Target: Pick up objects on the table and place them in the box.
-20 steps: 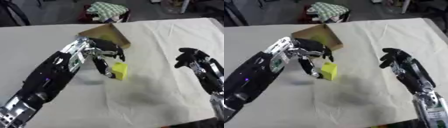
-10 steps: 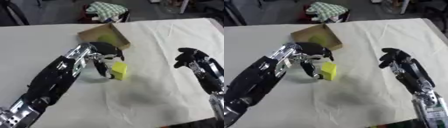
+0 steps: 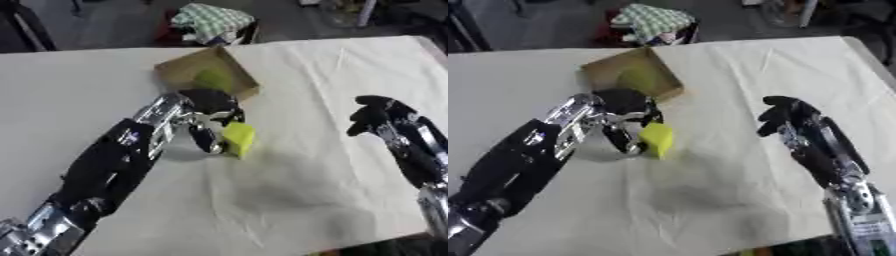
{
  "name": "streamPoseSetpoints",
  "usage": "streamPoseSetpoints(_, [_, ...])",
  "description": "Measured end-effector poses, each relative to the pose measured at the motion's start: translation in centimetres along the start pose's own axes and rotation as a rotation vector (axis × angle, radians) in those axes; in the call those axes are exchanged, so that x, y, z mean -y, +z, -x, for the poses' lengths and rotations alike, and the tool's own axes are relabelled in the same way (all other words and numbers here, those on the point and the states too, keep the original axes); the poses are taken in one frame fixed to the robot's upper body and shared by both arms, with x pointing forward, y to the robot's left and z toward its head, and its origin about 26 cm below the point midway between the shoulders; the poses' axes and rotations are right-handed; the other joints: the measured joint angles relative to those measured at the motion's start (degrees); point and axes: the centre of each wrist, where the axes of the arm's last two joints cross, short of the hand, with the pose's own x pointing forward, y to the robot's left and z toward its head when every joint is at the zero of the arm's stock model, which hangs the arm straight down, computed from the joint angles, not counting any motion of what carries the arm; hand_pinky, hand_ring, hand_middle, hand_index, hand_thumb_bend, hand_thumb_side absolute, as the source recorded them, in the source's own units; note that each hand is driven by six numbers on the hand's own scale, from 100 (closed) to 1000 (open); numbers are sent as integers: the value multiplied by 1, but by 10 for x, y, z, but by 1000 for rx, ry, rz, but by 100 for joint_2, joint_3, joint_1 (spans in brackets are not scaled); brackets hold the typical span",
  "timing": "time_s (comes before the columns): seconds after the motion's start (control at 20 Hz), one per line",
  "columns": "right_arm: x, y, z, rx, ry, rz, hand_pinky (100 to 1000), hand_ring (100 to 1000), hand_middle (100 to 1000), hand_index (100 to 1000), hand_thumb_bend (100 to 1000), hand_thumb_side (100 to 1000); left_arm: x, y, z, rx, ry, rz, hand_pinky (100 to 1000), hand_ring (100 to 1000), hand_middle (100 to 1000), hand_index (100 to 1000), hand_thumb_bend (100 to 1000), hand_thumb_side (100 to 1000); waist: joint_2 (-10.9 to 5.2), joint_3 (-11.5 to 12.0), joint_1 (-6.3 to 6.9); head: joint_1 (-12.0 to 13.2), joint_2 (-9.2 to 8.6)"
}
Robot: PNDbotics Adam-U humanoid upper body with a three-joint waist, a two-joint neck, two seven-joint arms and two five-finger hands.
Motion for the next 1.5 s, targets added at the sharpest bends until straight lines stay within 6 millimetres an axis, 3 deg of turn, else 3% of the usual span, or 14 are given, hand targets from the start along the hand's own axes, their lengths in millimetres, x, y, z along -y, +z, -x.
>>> streamPoseSetpoints(0.25, [0,0,0,0,0,0,588,548,575,796,100,627,-26,18,23,-146,50,-160,628,524,416,548,100,191,-1,-2,12,-15,0])
streamPoseSetpoints(0.4, [0,0,0,-1,-1,-2,588,548,575,796,100,628,-30,26,40,-294,103,-242,627,524,421,555,100,188,-1,-2,11,-18,0])
streamPoseSetpoints(0.7, [-4,-1,0,2,-7,-31,588,548,575,796,100,631,-12,31,72,-642,209,-371,629,560,506,650,100,234,35,-105,-19,-10,0])
streamPoseSetpoints(1.0, [-6,-3,-1,8,-15,-49,588,548,575,796,100,631,14,28,80,-831,283,-444,659,612,625,790,100,283,64,-170,-24,35,0])
streamPoseSetpoints(1.1, [-6,-4,-1,9,-16,-50,588,548,575,796,100,631,20,27,81,-856,299,-450,707,694,784,919,111,433,66,-179,-25,40,0])
streamPoseSetpoints(1.15, [-6,-4,-1,10,-15,-50,588,548,575,796,100,631,23,26,81,-861,303,-448,722,728,835,951,220,532,66,-184,-24,40,0])
streamPoseSetpoints(1.2, [-6,-4,-1,11,-15,-51,588,548,575,797,100,630,25,26,81,-862,306,-444,733,767,888,979,385,639,66,-187,-24,40,0])
streamPoseSetpoints(1.3, [-6,-4,-1,11,-15,-51,588,548,575,797,100,631,28,25,81,-862,306,-438,745,803,925,994,586,731,66,-195,-19,40,0])
streamPoseSetpoints(1.5, [-6,-4,-1,11,-15,-51,588,548,575,797,100,631,28,26,81,-858,293,-476,770,845,957,1000,717,811,66,-194,-18,40,0])
